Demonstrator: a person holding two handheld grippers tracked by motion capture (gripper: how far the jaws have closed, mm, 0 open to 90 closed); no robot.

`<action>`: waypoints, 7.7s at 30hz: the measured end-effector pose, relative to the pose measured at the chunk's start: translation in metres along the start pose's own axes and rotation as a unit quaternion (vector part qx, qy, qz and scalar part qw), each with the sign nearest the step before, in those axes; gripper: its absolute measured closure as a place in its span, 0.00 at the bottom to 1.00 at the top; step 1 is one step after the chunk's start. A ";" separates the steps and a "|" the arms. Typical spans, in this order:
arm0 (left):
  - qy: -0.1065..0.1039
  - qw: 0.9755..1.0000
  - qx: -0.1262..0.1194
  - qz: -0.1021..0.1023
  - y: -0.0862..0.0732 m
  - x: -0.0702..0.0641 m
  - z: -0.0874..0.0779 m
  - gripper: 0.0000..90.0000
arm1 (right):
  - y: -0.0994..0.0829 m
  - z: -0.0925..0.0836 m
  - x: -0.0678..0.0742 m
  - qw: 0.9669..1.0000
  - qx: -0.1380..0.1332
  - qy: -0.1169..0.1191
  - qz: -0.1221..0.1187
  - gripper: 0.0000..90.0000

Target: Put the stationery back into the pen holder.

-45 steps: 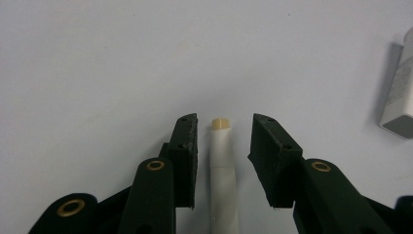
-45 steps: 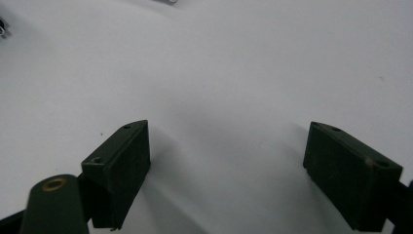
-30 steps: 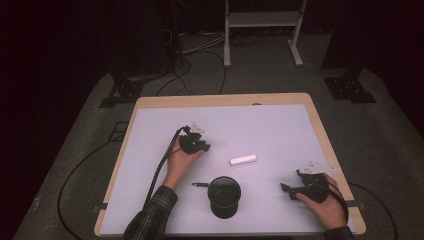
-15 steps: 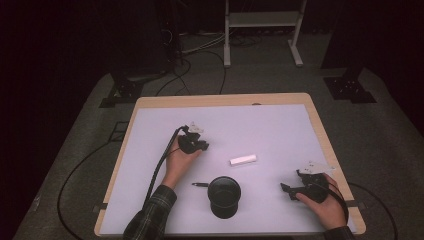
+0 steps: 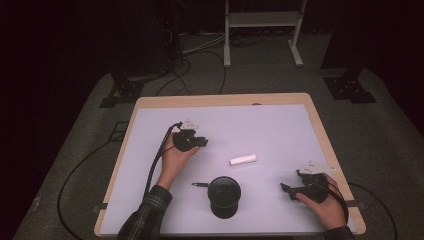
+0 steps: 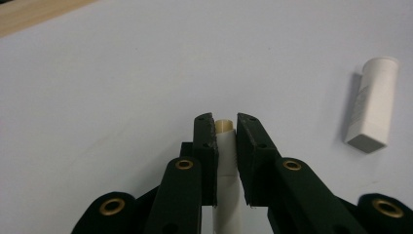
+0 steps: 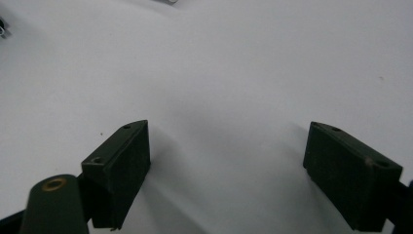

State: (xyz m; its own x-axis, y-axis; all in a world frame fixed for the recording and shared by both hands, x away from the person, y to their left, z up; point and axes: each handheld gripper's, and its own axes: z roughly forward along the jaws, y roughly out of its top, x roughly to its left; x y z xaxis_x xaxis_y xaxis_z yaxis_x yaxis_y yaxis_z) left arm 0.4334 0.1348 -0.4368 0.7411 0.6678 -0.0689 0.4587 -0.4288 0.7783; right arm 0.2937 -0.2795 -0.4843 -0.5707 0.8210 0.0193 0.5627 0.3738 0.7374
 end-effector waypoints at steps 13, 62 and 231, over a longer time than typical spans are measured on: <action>-0.022 0.999 -0.030 -0.005 0.003 -0.007 -0.023 0.88 | 0.000 0.000 0.000 1.000 0.000 0.000 0.000 0.18; -0.137 0.983 -0.118 0.027 0.022 -0.059 -0.095 0.88 | 0.000 0.000 0.000 1.000 0.000 0.001 0.000 0.18; -0.195 0.974 -0.093 0.064 0.000 -0.119 -0.076 0.66 | 0.000 0.000 0.000 1.000 0.000 0.000 0.000 0.18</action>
State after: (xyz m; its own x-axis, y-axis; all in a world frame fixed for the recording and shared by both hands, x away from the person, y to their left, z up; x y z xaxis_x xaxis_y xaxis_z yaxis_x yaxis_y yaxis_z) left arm 0.3079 0.1010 -0.3810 0.9332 0.3184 -0.1668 0.2798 -0.3520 0.8932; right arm 0.2939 -0.2795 -0.4842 -0.5712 0.8206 0.0198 0.5630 0.3741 0.7369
